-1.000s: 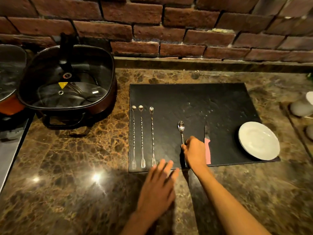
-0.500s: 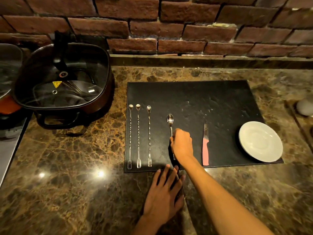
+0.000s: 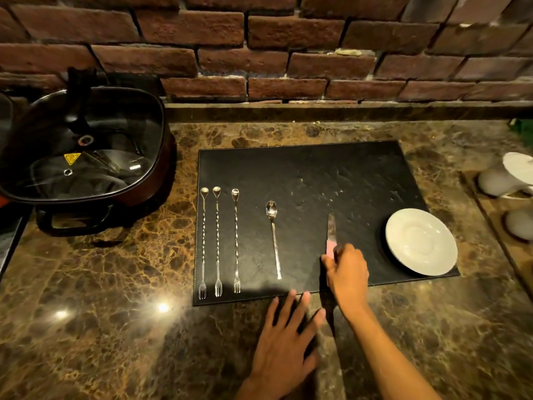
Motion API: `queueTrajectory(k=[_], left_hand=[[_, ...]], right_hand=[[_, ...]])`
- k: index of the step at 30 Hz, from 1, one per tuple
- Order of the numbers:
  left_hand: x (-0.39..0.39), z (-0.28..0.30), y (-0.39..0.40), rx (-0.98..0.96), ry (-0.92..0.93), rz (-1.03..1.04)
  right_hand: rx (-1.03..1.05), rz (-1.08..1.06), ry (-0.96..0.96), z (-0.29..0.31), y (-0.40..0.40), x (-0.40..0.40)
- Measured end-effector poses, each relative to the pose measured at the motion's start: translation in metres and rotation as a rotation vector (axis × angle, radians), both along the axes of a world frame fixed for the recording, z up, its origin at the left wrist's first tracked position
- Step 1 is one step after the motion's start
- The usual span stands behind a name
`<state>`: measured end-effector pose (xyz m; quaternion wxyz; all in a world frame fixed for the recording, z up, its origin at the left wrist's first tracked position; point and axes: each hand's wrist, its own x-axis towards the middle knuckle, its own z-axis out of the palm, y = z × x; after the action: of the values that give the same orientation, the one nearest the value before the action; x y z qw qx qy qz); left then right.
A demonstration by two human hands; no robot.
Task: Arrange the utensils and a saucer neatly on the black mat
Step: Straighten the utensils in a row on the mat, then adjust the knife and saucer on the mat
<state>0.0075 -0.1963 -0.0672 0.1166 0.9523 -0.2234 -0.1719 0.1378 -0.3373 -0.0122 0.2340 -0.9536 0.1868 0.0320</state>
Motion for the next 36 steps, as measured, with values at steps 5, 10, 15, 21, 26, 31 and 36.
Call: queueTrajectory(k=[5, 10, 15, 21, 26, 31, 36], left_hand=[[0.007, 0.006, -0.032, 0.050, 0.049, -0.057], [0.008, 0.002, -0.030, 0.034, 0.016, -0.034], [0.007, 0.003, -0.031, 0.045, 0.059, -0.047], [0.007, 0.007, -0.031, 0.061, 0.014, -0.038], [0.009, 0.014, -0.040, 0.042, 0.027, -0.008], [0.035, 0.031, -0.088, -0.107, -0.101, 0.062], [0.096, 0.057, -0.174, -0.471, -0.011, 0.533]], right_hand=[[-0.012, 0.119, 0.054, -0.008, -0.001, 0.002], [0.003, 0.213, 0.044, -0.007, 0.011, 0.015], [0.022, 0.261, 0.027, -0.008, 0.016, 0.025], [0.068, 0.255, 0.036, -0.014, 0.012, 0.026], [0.195, 0.232, 0.087, -0.006, -0.014, 0.028], [0.367, 0.085, -0.116, 0.021, -0.107, 0.022], [0.254, -0.124, -0.247, 0.028, -0.229, 0.031]])
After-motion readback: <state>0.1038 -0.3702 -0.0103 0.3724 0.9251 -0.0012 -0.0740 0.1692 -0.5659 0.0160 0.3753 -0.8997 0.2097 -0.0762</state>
